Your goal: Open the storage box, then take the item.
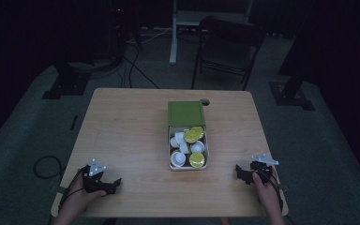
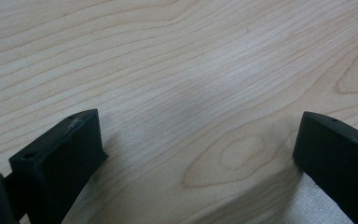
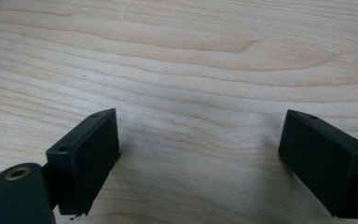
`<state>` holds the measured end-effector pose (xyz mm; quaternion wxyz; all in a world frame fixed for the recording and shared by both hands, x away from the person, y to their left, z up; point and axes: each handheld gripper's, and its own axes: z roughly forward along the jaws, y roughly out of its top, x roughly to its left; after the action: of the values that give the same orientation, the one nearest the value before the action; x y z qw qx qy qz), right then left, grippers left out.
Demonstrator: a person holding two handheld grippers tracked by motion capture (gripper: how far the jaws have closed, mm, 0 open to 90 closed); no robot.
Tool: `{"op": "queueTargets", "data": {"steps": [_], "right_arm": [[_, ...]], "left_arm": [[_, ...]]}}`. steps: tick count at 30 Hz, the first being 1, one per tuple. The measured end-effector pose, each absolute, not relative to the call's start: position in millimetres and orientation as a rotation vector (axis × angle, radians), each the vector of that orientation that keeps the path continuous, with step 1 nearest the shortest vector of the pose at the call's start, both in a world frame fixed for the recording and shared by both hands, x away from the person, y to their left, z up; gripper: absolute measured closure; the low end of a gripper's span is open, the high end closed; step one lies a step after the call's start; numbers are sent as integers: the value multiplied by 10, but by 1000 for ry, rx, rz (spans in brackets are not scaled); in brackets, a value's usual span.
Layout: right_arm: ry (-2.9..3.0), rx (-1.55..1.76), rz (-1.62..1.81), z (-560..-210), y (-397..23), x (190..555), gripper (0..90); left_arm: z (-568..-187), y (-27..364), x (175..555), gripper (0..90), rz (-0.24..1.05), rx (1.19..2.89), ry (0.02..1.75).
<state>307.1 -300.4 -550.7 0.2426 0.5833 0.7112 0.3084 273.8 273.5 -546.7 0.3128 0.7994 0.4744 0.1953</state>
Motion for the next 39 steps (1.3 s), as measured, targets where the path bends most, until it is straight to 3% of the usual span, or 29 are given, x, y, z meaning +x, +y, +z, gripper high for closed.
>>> {"op": "queueTargets", "data": {"steps": [21,39], "right_arm": [[1946,1594,840,-5507,-3001,3084,107],[1946,1593,841,-5508,-3001,3084,108]], "left_arm": [[-5450,2710,2731,19,480,2115,1213],[-5130,2465,2876,19,485,2140,1091]]}}
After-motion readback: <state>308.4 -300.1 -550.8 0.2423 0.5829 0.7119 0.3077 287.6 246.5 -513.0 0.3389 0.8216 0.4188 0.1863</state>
